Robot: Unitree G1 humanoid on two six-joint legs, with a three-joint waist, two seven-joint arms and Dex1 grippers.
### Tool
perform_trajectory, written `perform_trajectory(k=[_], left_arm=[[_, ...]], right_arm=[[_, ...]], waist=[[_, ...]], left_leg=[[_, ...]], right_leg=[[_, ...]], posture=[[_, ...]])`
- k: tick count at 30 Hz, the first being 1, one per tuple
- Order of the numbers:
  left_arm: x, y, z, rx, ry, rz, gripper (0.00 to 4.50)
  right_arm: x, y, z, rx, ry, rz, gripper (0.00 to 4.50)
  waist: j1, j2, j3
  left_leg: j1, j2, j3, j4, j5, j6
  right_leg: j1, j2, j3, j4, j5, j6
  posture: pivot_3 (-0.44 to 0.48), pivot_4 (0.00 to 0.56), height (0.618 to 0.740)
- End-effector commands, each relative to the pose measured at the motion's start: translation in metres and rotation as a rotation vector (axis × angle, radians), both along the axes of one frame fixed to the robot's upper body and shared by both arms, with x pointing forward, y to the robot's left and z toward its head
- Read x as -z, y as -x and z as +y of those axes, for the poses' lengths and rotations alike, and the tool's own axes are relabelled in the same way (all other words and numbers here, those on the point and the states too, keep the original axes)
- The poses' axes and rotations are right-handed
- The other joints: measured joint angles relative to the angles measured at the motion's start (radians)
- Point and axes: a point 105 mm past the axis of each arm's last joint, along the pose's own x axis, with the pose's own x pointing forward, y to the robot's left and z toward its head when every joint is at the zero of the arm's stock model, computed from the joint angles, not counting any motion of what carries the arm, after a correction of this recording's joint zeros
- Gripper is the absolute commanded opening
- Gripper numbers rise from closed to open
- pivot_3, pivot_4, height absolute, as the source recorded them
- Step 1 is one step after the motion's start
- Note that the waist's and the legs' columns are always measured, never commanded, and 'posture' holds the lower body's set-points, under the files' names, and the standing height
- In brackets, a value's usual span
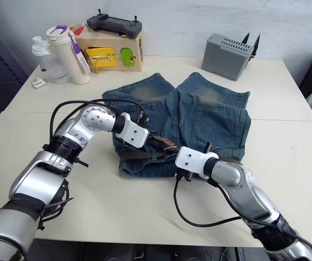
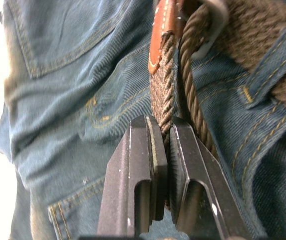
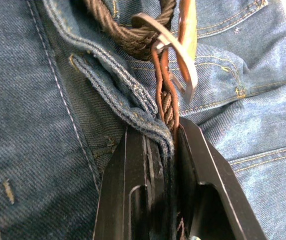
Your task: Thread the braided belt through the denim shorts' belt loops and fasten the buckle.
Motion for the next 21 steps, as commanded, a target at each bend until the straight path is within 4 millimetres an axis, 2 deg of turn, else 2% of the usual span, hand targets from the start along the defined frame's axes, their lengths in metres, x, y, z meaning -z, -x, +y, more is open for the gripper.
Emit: perform_trajectory(k=[1,7,12,16,21], left_arm=[[-0.006,0.002,-0.007,0.043,-0.015,-0.018,0.0],[0.005,0.009,-0.002,0.06,-0.07,0.089,0.0],[0.003,0.006,0.008,0.042,-0.125,0.09,0.0],[-0.008,-0.002,0.0,0.022,-0.097,0.052,0.0],[-0.01,0.004,-0.022,0.055,-0.036,0.085,0.0]], right_arm=[[-0.019,-0.003,-0.005,0.043,-0.011,-0.096,0.07],[-0.021,-0.004,-0.006,0.055,0.014,-0.129,0.07],[-0.019,-0.005,-0.007,0.044,0.061,-0.156,0.07],[-0.02,-0.005,-0.001,0.018,0.064,-0.168,0.07],[-0.02,-0.002,0.008,-0.008,0.055,-0.166,0.07]], waist=[[0.0,0.0,0.0],[0.0,0.0,0.0],[0.0,0.0,0.0],[0.0,0.0,0.0],[0.0,0.0,0.0]], left_leg=[[0.0,0.0,0.0,0.0,0.0,0.0],[0.0,0.0,0.0,0.001,0.0,0.0],[0.0,0.0,0.0,0.001,0.0,0.0],[-0.001,0.0,0.0,0.002,0.0,0.0],[-0.001,0.0,0.0,0.003,0.0,0.0]], right_leg=[[0.0,0.0,0.0,0.0,0.0,0.0],[0.0,0.0,0.0,0.0,0.0,0.0],[0.0,0.0,0.0,0.001,0.0,0.0],[0.0,0.001,0.0,0.001,0.0,0.0],[0.0,0.001,0.0,0.001,0.0,0.0]], posture=[[0.0,0.15,0.736],[0.0,0.15,0.736],[0.0,0.15,0.736],[0.0,0.15,0.736],[0.0,0.15,0.736]])
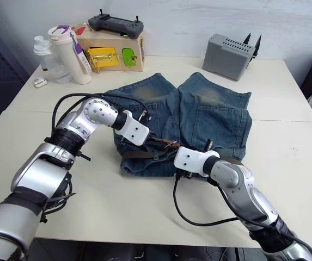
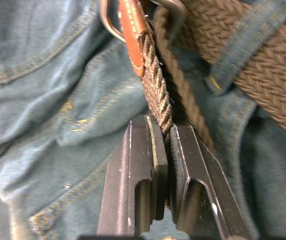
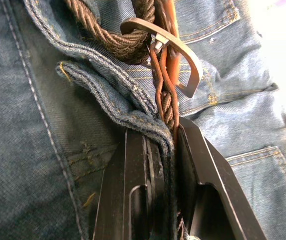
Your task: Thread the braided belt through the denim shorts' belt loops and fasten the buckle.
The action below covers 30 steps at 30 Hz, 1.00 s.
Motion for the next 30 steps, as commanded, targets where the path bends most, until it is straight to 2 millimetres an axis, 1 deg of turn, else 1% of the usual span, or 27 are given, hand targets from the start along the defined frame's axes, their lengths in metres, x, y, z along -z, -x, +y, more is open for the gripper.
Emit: perform_trajectory(k=[1,3,6,11,15,18,20,21,23,24,25,26,27,28,30], left_arm=[[-0.008,0.003,-0.015,0.022,0.056,0.003,0.0],[-0.005,0.006,-0.024,0.033,0.062,0.015,0.0],[0.002,0.009,-0.029,0.039,0.053,0.04,0.0],[0.002,0.009,-0.041,-0.01,0.112,0.101,0.0],[0.003,0.011,-0.049,-0.02,0.128,0.114,0.0],[0.003,0.012,-0.054,-0.02,0.132,0.125,0.0],[0.004,0.013,-0.054,-0.021,0.127,0.131,0.0],[0.005,0.013,-0.054,-0.022,0.125,0.133,0.0],[0.006,0.013,-0.054,-0.026,0.12,0.135,0.0],[0.007,0.013,-0.054,-0.029,0.118,0.139,0.0],[0.007,0.013,-0.053,-0.031,0.116,0.143,0.0],[0.009,0.013,-0.053,-0.032,0.113,0.148,0.0],[0.01,0.013,-0.052,-0.032,0.111,0.151,0.0],[0.011,0.013,-0.052,-0.032,0.109,0.154,0.0],[0.014,0.013,-0.051,-0.037,0.098,0.151,0.0]], right_arm=[[-0.011,0.001,0.007,-0.022,-0.004,-0.052,0.07],[-0.011,0.002,0.009,-0.027,-0.007,-0.048,0.07],[-0.012,0.002,0.009,-0.032,-0.007,-0.046,0.07],[-0.008,0.006,0.013,-0.057,-0.011,-0.023,0.07],[-0.005,0.007,0.015,-0.066,-0.01,-0.009,0.07],[-0.001,0.009,0.013,-0.058,-0.041,0.044,0.07],[0.003,0.01,0.007,-0.037,-0.061,0.085,1.08],[0.006,0.011,0.005,-0.035,-0.062,0.104,1.45],[0.006,0.013,0.002,-0.034,-0.084,0.131,2.36],[0.004,0.014,0.001,-0.028,-0.126,0.154,2.77],[0.001,0.016,-0.001,-0.028,-0.152,0.173,3.31],[-0.001,0.019,-0.004,-0.023,-0.209,0.224,3.66],[-0.003,0.022,-0.006,-0.022,-0.245,0.26,4.13],[-0.006,0.023,-0.009,-0.016,-0.279,0.282,4.47],[-0.011,0.026,-0.018,0.004,-0.322,0.332,4.47]], waist=[[0.0,0.0,0.0],[-0.001,0.0,0.0],[-0.002,0.0,0.0],[-0.001,0.0,0.0],[0.0,0.0,0.0],[-0.001,0.0,0.0],[0.0,0.0,0.0],[0.0,0.0,0.0],[0.002,0.0,0.0],[0.003,0.0,0.0],[0.004,0.0,0.0],[0.005,0.0,0.0],[0.006,0.0,0.0],[0.006,0.0,0.0],[0.005,0.0,0.0]], left_leg=[[0.0,0.0,0.0,0.0,0.0,0.0],[0.0,0.0,0.0,0.0,0.0,0.0],[0.0,0.0,0.0,0.0,0.0,0.0],[0.0,0.0,0.0,0.001,0.0,0.0],[0.0,0.0,0.0,0.001,0.0,0.0],[0.0,0.0,0.0,0.001,0.0,0.0],[0.0,0.0,0.0,0.001,0.0,0.0],[0.0,0.0,0.0,0.001,0.0,0.0],[0.0,0.0,0.0,0.001,0.0,0.0],[0.0,0.0,0.0,0.002,0.0,0.0],[0.0,0.0,0.0,0.002,0.0,0.0],[0.0,0.0,0.0,0.003,0.0,0.0],[0.0,0.0,0.0,0.003,0.0,0.0],[0.0,0.0,0.0,0.003,0.0,0.0],[0.0,0.0,0.0,0.003,0.0,0.0]], right_leg=[[0.0,0.0,0.0,0.0,0.0,0.0],[0.0,0.0,0.0,0.0,0.0,0.0],[0.0,0.0,0.0,0.0,0.0,0.0],[0.0,0.001,0.0,0.001,0.0,0.0],[0.0,0.001,0.0,0.001,0.0,0.0],[0.0,0.001,0.0,0.001,0.0,0.0],[0.0,0.001,0.0,0.001,0.0,0.0],[0.0,0.001,0.0,0.001,0.0,0.0],[0.0,0.001,0.0,0.001,0.0,0.0],[0.0,0.001,0.0,0.001,0.0,0.0],[0.001,0.001,0.0,0.001,0.0,0.0],[0.001,0.001,0.0,0.001,0.0,0.0],[0.001,0.001,0.0,0.001,0.0,0.0],[0.001,0.001,0.0,0.001,0.0,0.0],[0.001,0.001,0.0,0.002,0.0,0.0]], posture=[[0.0,0.15,0.736],[0.0,0.15,0.736],[0.0,0.15,0.736],[0.0,0.15,0.736],[0.0,0.15,0.736],[0.0,0.15,0.736],[0.0,0.15,0.736],[0.0,0.15,0.736],[0.0,0.15,0.736],[0.0,0.15,0.736],[0.0,0.15,0.736],[0.0,0.15,0.736],[0.0,0.15,0.736],[0.0,0.15,0.736],[0.0,0.15,0.736]])
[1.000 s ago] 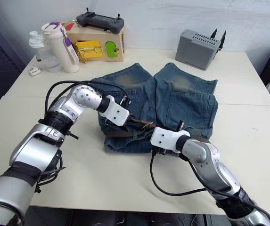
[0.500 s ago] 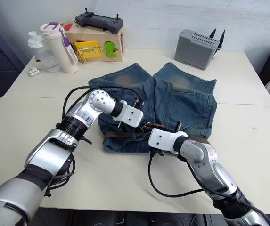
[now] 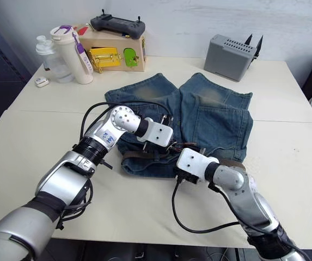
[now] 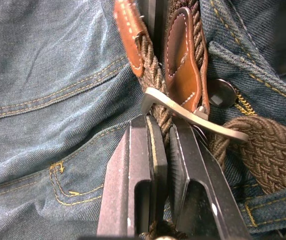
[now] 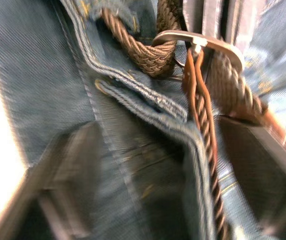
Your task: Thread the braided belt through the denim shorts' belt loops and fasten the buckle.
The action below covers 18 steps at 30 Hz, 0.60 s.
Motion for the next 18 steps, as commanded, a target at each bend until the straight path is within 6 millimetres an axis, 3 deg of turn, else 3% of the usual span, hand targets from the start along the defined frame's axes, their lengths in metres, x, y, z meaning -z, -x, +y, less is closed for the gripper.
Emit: perform_trajectory(k=[1,6,10,18], left_arm=[[0.0,0.004,-0.004,0.029,0.0,-0.017,0.0],[0.0,0.005,-0.004,0.026,0.01,-0.004,0.0],[-0.002,0.004,-0.005,0.023,0.022,-0.003,0.0],[-0.007,0.004,-0.007,0.015,0.045,-0.003,0.0]], right_arm=[[-0.024,0.007,-0.014,0.021,-0.084,0.032,4.47],[-0.051,0.001,-0.045,0.121,-0.081,-0.03,4.47],[-0.065,-0.01,-0.051,0.15,-0.097,-0.086,4.47],[-0.052,-0.018,-0.047,0.06,0.085,-0.132,4.47]], waist=[[0.0,0.0,0.0],[0.001,0.0,0.0],[0.0,0.0,0.0],[0.002,0.0,0.0]], left_leg=[[0.0,0.0,0.0,0.0,0.0,0.0],[0.0,0.0,0.0,0.0,0.0,0.001],[0.0,0.0,0.0,0.0,0.0,0.001],[0.0,0.0,0.0,0.0,-0.001,0.001]], right_leg=[[0.0,0.0,0.0,0.0,0.0,0.0],[0.0,0.0,0.0,0.0,0.0,0.0],[0.0,0.0,0.0,0.0,0.0,0.0],[0.0,0.0,0.0,0.0,0.0,0.0]], posture=[[0.0,0.15,0.736],[0.0,0.15,0.736],[0.0,0.15,0.736],[0.0,0.15,0.736]])
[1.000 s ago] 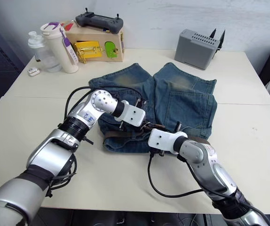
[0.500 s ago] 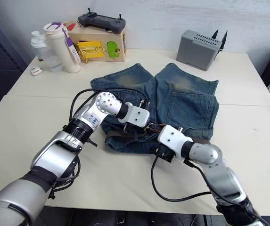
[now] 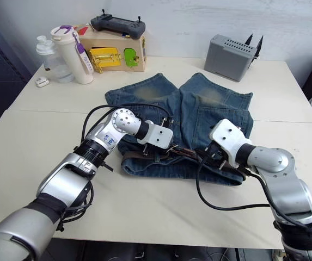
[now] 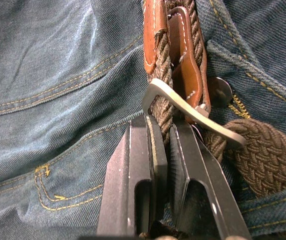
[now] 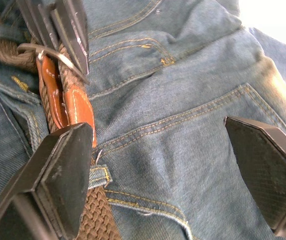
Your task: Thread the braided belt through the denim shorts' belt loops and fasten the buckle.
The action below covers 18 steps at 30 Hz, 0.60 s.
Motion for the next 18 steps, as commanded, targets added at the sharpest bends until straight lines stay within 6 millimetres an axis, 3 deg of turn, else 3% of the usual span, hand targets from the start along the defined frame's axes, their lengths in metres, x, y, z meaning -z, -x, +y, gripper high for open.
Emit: perform_trajectory(k=[1,10,18], left_arm=[[-0.012,0.002,-0.006,0.017,0.043,-0.022,0.0],[-0.014,0.003,-0.011,-0.008,0.071,-0.004,0.0],[-0.014,0.004,-0.013,-0.014,0.079,0.005,0.0]], right_arm=[[-0.001,0.0,0.002,-0.042,0.079,-0.049,4.47],[0.016,-0.004,0.002,-0.079,0.171,-0.065,4.47],[0.014,-0.002,0.008,-0.123,0.176,-0.076,4.47]], waist=[[0.0,0.0,0.0],[0.0,0.0,0.0],[0.003,0.0,0.0]], left_leg=[[0.0,0.0,0.0,0.0,0.0,0.0],[0.0,0.0,0.0,0.0,0.0,0.0],[0.0,0.0,0.0,0.0,0.0,-0.001]], right_leg=[[0.0,0.0,0.0,0.0,0.0,0.0],[0.0,0.0,0.0,0.0,0.0,0.0],[0.0,0.0,0.0,0.0,0.0,0.0]], posture=[[0.0,0.15,0.736],[0.0,0.15,0.736],[0.0,0.15,0.736]])
